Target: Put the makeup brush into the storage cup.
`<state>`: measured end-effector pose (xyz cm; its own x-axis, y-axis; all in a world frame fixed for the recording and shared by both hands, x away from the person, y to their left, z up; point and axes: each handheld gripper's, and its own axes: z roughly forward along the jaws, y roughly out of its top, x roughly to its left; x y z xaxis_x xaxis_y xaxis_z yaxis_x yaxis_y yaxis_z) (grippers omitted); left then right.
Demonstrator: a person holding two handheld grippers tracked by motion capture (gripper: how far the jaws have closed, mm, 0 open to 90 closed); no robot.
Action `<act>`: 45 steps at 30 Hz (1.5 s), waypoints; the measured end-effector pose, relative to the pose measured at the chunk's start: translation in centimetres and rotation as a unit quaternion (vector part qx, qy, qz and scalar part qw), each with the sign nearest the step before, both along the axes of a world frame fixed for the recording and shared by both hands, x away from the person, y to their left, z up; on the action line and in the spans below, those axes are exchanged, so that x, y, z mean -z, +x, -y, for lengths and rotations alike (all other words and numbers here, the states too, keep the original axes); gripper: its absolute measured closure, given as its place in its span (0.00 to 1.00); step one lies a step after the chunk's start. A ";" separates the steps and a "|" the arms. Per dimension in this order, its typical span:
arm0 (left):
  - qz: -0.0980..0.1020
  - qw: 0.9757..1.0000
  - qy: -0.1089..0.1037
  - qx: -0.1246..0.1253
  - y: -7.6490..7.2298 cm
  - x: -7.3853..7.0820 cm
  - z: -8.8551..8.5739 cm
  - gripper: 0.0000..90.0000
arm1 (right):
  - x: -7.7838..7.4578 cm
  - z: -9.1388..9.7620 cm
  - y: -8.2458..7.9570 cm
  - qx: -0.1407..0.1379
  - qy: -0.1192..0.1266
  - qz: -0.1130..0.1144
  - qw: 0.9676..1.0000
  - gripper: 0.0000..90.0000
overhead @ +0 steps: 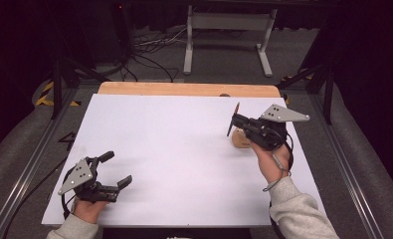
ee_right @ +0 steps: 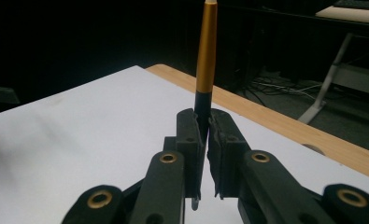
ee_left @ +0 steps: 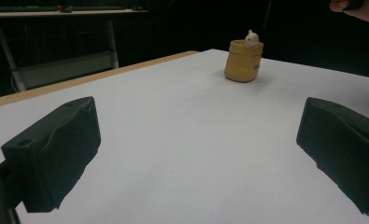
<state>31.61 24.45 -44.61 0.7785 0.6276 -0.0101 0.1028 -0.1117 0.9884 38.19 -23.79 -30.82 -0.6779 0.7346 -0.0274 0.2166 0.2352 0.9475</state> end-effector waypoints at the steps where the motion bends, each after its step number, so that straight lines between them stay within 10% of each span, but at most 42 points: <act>1: 0.000 1.000 0.000 0.000 0.0 0.0 0.0 0.00 | 0.0 0.3 0.2 0.007 0.003 0.000 1.000 0.93; 45: -0.001 1.000 0.001 -0.001 0.0 0.0 0.0 0.01 | 1.3 5.4 3.0 0.152 0.033 0.013 0.988 0.93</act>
<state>31.60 24.45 -44.65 0.7771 0.6292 -0.0112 0.1054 -0.1125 0.9881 41.19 -29.24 -32.08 -0.4260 0.9046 0.0130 0.2426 0.1003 0.9649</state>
